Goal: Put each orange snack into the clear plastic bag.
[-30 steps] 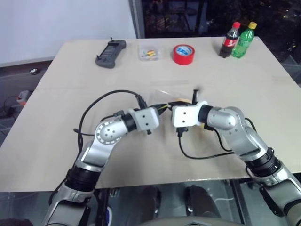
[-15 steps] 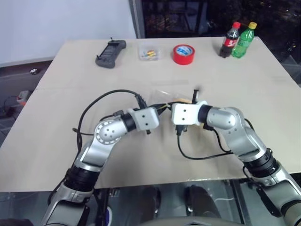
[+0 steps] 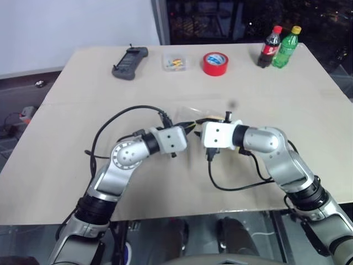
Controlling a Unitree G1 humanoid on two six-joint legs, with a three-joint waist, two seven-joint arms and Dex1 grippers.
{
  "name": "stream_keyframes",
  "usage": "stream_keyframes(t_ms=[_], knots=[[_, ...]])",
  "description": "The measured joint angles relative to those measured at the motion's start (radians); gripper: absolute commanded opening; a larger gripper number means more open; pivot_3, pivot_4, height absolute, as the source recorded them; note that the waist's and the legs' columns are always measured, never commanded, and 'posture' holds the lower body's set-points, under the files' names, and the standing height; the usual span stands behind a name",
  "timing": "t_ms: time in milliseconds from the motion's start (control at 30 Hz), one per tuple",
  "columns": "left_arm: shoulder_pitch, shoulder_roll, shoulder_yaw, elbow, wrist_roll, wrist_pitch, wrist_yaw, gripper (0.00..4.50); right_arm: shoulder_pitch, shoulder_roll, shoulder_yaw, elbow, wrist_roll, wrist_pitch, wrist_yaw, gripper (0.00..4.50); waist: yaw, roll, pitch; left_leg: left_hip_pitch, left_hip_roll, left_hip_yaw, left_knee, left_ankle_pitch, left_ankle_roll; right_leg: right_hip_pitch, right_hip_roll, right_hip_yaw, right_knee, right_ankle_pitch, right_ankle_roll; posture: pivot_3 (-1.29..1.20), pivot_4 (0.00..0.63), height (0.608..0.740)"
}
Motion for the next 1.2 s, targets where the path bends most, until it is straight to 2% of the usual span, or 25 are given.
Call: stream_keyframes(t_ms=[1000, 1033, 1133, 1200], knots=[[0.011, 0.005, 0.000, 0.000, 0.000, 0.000, 0.003, 0.00, -0.012, 0.008, 0.000, 0.033, 0.004, -0.006, -0.015, 1.50, 0.000, 0.000, 0.000, 0.000, 0.000, 0.000, 0.000, 0.000, 0.000, 0.000, 0.000, 0.000, 0.000, 0.000, 0.000, 0.00, 0.150, 0.740], [0.011, 0.005, 0.000, 0.000, 0.000, 0.000, 0.003, 0.00, -0.012, 0.008, 0.000, 0.033, 0.004, -0.006, -0.015, 1.00, 0.000, 0.000, 0.000, 0.000, 0.000, 0.000, 0.000, 0.000, 0.000, 0.000, 0.000, 0.000, 0.000, 0.000, 0.000, 0.00, 0.150, 0.740], [0.011, 0.005, 0.005, -0.001, 0.000, 0.001, 0.010, 0.00, -0.013, 0.006, 0.001, 0.037, 0.004, -0.012, -0.014, 0.04, 0.000, 0.000, 0.000, 0.000, 0.000, 0.000, 0.000, 0.000, 0.000, 0.000, 0.000, 0.000, 0.000, 0.000, 0.000, 0.00, 0.150, 0.740], [0.012, 0.006, 0.004, -0.001, 0.000, 0.001, 0.010, 0.00, -0.016, 0.006, 0.000, 0.040, 0.003, -0.017, -0.016, 0.04, 0.000, 0.000, 0.000, 0.000, 0.000, 0.000, 0.000, 0.000, 0.000, 0.000, 0.000, 0.000, 0.000, 0.000, 0.000, 0.00, 0.150, 0.740]])
